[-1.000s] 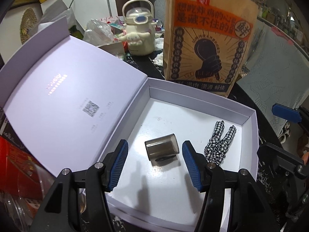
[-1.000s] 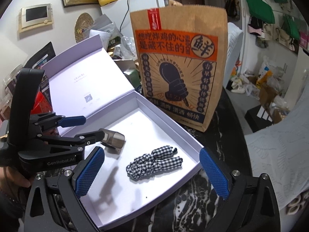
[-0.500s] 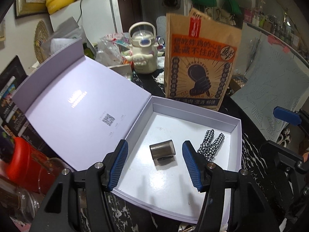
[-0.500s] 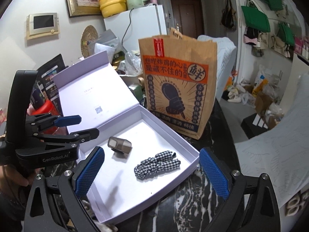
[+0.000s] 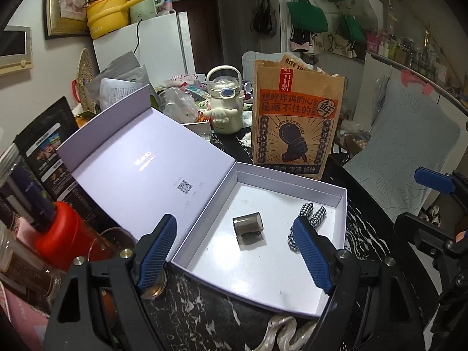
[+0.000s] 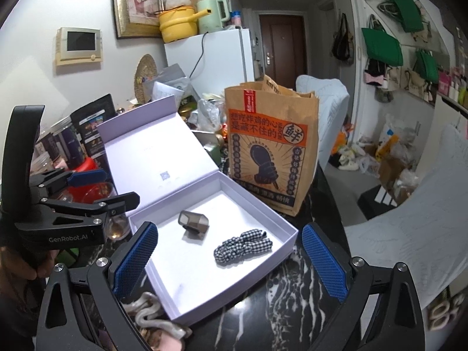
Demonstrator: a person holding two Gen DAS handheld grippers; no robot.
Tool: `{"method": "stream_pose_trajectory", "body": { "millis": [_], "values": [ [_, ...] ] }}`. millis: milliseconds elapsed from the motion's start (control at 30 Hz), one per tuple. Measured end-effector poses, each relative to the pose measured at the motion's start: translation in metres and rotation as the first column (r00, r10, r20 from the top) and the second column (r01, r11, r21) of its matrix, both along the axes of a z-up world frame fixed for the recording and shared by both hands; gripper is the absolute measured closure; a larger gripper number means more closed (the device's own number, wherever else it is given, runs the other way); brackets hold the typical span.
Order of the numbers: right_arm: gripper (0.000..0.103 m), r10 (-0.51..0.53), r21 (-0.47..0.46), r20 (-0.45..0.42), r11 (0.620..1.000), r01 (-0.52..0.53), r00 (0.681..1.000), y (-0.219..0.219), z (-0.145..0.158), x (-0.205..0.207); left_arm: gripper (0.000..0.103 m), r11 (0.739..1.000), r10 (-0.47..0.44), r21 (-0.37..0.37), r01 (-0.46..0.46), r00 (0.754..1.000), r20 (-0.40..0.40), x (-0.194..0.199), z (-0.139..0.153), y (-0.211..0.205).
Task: Organize rigid objects
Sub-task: 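Withdraw both open tools up out of the lavender box, then move the left tool to the purple EYES box while the right tool approaches the polka-dot scrunchie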
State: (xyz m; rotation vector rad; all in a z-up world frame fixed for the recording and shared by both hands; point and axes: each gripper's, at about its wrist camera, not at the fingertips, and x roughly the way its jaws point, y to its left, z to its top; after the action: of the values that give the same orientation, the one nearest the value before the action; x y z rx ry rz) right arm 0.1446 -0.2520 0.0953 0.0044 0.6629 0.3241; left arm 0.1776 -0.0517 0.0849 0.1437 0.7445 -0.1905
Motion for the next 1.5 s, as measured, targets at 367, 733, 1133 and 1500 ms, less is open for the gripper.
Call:
{"method": "stream_pose_trajectory", "body": {
  "millis": [367, 733, 1133, 1500],
  "values": [
    [0.001, -0.017, -0.004, 0.034, 1.000, 0.017, 0.999, 0.001, 0.013, -0.036, 0.000, 1.000, -0.019, -0.014, 0.020, 0.999, 0.041, -0.039, 0.012, 0.004],
    [0.001, -0.019, -0.008, 0.045, 1.000, 0.019, 0.999, 0.004, 0.015, -0.067, 0.000, 0.999, -0.020, -0.024, 0.021, 0.999, 0.035, -0.070, 0.008, 0.012],
    [0.000, 0.004, -0.007, 0.031, 1.000, -0.004, 1.000, 0.021, 0.002, -0.093, 0.000, 1.000, -0.013, 0.023, 0.013, 1.000, 0.028, -0.098, -0.003, 0.022],
    [0.000, 0.032, 0.028, -0.016, 0.999, -0.032, 0.999, 0.029, -0.023, -0.107, 0.000, 0.999, -0.040, -0.001, 0.040, 0.999, -0.023, -0.121, -0.021, 0.025]
  ]
}}
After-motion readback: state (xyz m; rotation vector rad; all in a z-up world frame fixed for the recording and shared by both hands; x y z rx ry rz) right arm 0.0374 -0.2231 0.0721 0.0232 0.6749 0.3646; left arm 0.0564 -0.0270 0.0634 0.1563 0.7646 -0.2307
